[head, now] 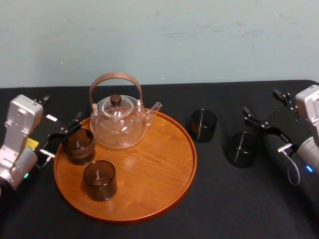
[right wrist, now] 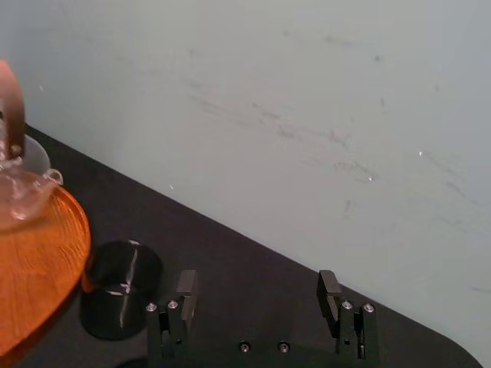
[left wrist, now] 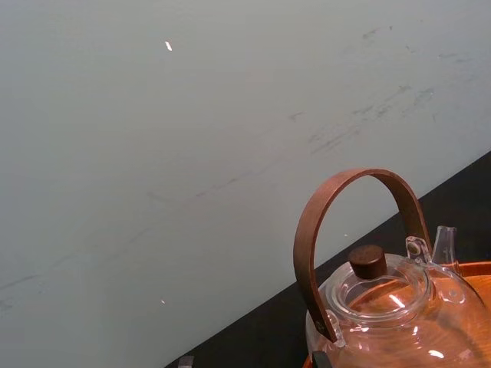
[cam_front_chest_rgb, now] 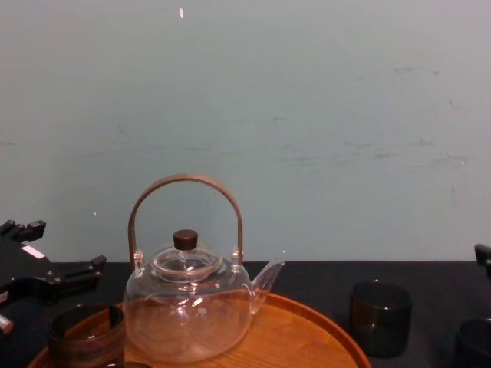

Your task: Pick up the glass from the table and place it on the tray.

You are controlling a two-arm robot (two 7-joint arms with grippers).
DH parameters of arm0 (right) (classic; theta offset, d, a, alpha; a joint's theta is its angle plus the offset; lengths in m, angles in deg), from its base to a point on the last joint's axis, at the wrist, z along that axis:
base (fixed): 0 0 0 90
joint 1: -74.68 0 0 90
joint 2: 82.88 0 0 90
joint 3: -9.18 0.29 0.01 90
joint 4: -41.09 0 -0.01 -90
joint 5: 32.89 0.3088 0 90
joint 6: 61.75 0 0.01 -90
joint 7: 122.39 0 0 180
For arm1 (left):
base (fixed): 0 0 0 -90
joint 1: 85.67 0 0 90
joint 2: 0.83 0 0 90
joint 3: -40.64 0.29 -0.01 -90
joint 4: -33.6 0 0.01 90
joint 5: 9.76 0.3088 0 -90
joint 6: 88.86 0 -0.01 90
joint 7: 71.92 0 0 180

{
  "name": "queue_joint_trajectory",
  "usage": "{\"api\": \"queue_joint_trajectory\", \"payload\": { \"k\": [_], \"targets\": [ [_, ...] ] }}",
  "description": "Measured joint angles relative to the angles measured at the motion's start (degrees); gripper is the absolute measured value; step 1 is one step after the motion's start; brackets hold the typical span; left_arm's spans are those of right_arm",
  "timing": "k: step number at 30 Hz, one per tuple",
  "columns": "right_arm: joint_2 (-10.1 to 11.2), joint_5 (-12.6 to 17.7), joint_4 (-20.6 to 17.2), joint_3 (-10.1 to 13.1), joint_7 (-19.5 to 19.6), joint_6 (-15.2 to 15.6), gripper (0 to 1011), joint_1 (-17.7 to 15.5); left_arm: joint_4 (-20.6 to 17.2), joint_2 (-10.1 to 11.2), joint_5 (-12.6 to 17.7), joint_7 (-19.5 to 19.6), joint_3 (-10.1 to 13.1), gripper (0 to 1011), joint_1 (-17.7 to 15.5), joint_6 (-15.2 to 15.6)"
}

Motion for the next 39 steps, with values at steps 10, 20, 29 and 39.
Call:
{"api": "queue_joint_trajectory", "payload": {
  "k": [10,20,29,39],
  "targets": [
    [0.95,2.95,-5.78,2.41,-2.56,3.52,1002,-3.68,0.0,0.0,0.0,0.0,0.0,1001,0.0,0.0],
    [1.34,5.71,-10.87,4.87,-3.8,6.27,1002,-9.58,0.0,0.0,0.0,0.0,0.0,1001,0.0,0.0],
    [1.63,5.84,-14.38,7.74,-2.35,7.16,1002,-15.46,0.0,0.0,0.0,0.0,0.0,1001,0.0,0.0],
    [0.98,5.58,-15.08,9.3,-2.88,7.86,1002,-18.29,0.0,0.0,0.0,0.0,0.0,1001,0.0,0.0]
  ]
}}
